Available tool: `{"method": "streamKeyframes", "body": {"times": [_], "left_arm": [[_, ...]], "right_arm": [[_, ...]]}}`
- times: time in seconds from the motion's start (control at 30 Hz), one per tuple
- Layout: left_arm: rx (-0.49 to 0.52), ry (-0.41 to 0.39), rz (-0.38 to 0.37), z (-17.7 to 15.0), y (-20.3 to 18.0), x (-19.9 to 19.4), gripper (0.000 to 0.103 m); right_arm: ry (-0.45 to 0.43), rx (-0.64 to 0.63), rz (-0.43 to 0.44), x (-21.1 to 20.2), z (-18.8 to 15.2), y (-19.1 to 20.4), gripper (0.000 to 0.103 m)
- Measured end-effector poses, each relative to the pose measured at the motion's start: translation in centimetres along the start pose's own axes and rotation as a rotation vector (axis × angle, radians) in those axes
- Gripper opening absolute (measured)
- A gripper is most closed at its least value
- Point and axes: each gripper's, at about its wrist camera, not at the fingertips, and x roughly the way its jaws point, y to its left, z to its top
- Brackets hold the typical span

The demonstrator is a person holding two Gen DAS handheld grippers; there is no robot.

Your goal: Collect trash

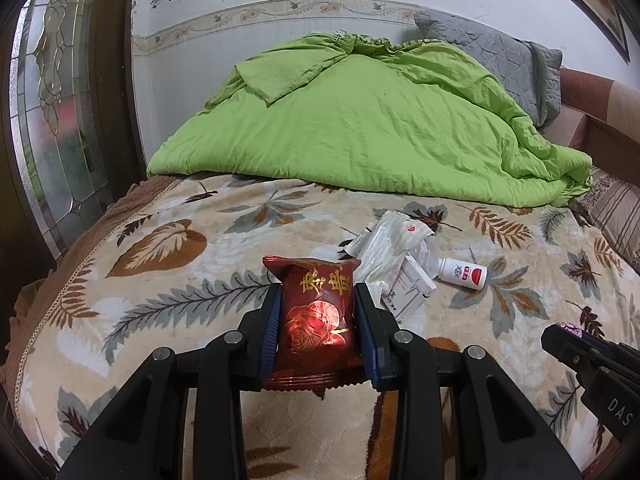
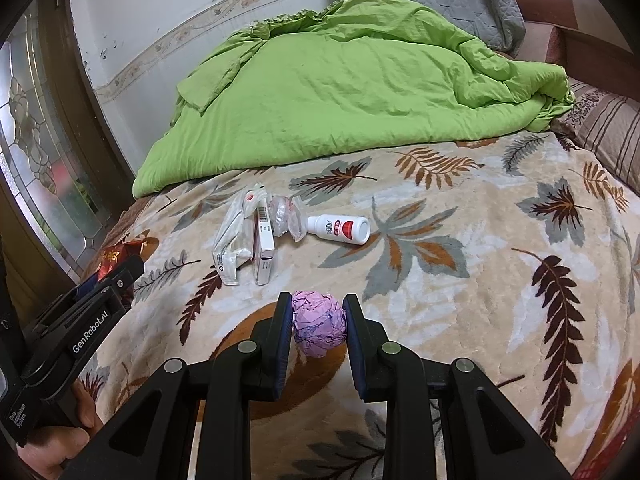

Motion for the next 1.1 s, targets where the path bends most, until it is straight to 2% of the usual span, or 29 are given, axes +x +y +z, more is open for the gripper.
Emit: {"method": "streamKeyframes", "body": {"times": [0.57, 1.1], "left_arm": [[-0.021, -0.019, 0.075, 0.3, 1.4, -0.5, 0.034], [-0.034, -0.023, 0.094, 0.5, 2.1, -0.6, 0.034]], "right_arm": [[0.002, -0.010, 0.016, -0.2, -0.2, 0.3, 0.027], [0.004, -0.017, 0.021, -0.1, -0.3, 0.6, 0.027]]}}
